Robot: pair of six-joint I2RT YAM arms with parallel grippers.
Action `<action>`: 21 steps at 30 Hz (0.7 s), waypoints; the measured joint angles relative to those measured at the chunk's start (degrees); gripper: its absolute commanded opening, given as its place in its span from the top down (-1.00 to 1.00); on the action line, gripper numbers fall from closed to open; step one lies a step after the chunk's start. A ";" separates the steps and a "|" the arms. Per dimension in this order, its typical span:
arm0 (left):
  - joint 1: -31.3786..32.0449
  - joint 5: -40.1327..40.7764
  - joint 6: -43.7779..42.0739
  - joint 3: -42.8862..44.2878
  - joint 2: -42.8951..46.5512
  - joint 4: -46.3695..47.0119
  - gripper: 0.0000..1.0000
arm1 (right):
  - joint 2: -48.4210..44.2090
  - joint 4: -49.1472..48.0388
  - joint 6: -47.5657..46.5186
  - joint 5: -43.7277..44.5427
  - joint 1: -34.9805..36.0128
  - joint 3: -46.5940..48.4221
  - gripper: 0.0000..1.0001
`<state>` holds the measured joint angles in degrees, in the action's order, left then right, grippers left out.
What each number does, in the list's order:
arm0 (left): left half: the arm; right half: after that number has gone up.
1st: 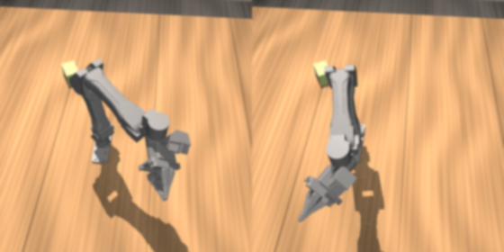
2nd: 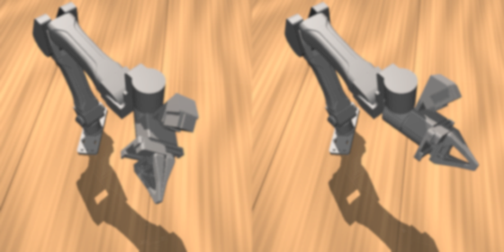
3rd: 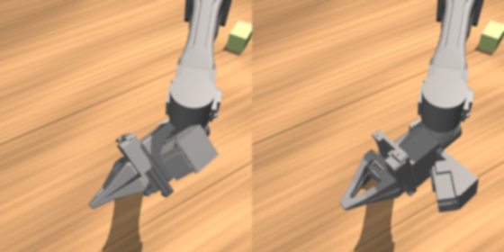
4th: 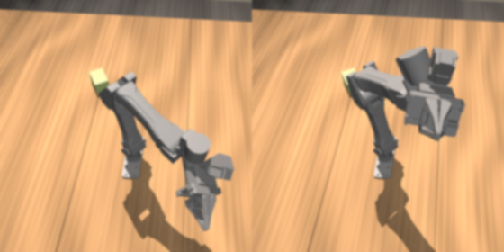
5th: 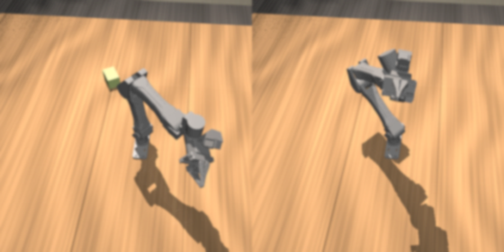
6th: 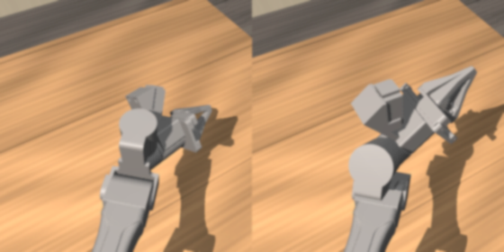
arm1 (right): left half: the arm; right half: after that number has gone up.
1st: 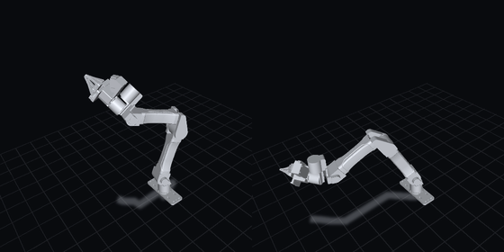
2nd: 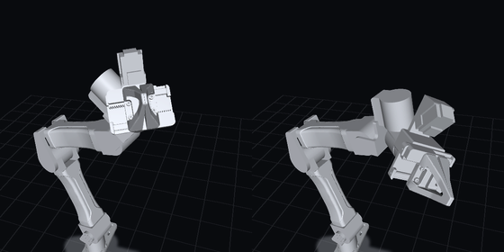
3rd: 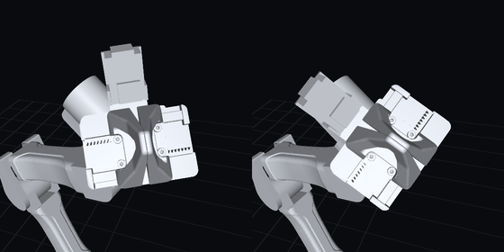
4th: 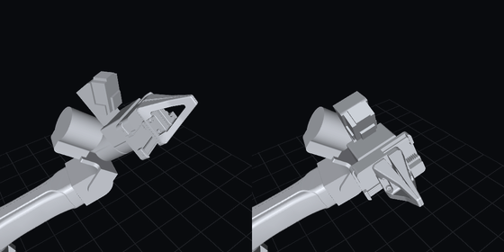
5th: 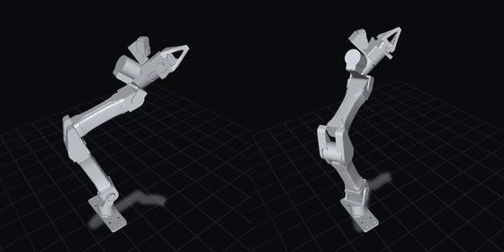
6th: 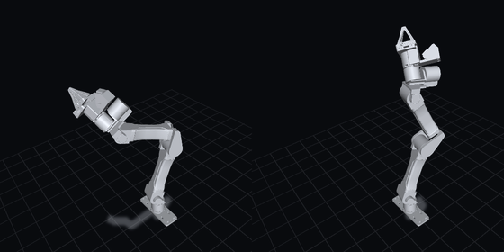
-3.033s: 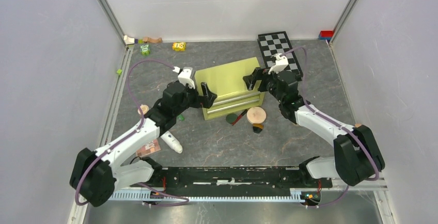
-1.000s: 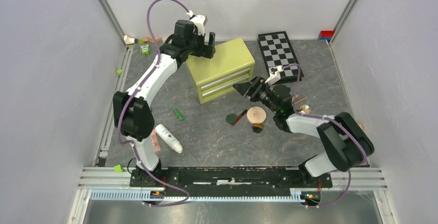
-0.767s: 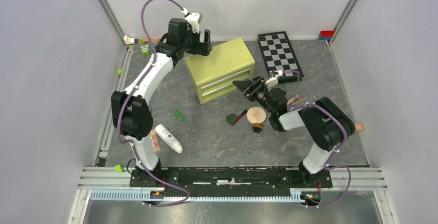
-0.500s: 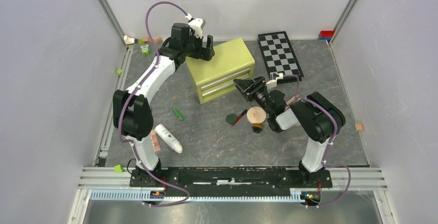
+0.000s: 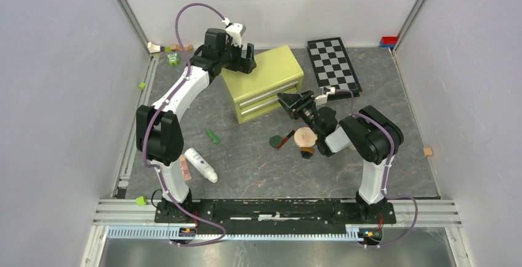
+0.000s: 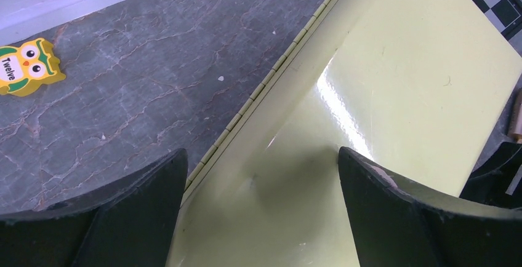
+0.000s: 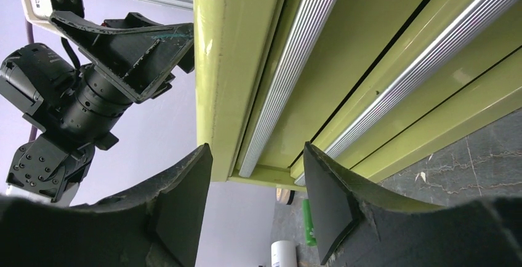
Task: Organize the makeup
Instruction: Open the drawer in the storage box.
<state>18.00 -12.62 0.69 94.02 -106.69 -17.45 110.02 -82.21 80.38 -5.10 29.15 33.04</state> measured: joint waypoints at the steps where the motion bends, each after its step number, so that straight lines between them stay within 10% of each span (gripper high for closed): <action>1: 0.02 -0.02 -0.04 0.00 0.00 -0.04 -0.91 | 0.28 -0.07 0.15 0.13 0.00 0.15 -0.23; 21: 0.02 -1.14 -0.07 0.22 -0.31 -0.20 -0.89 | 7.34 -0.02 3.41 3.06 1.25 6.54 -0.09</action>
<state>18.02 -13.76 0.62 94.24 -107.00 -17.65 117.36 -82.24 83.79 -2.04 30.39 39.57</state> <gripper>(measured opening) 0.949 0.555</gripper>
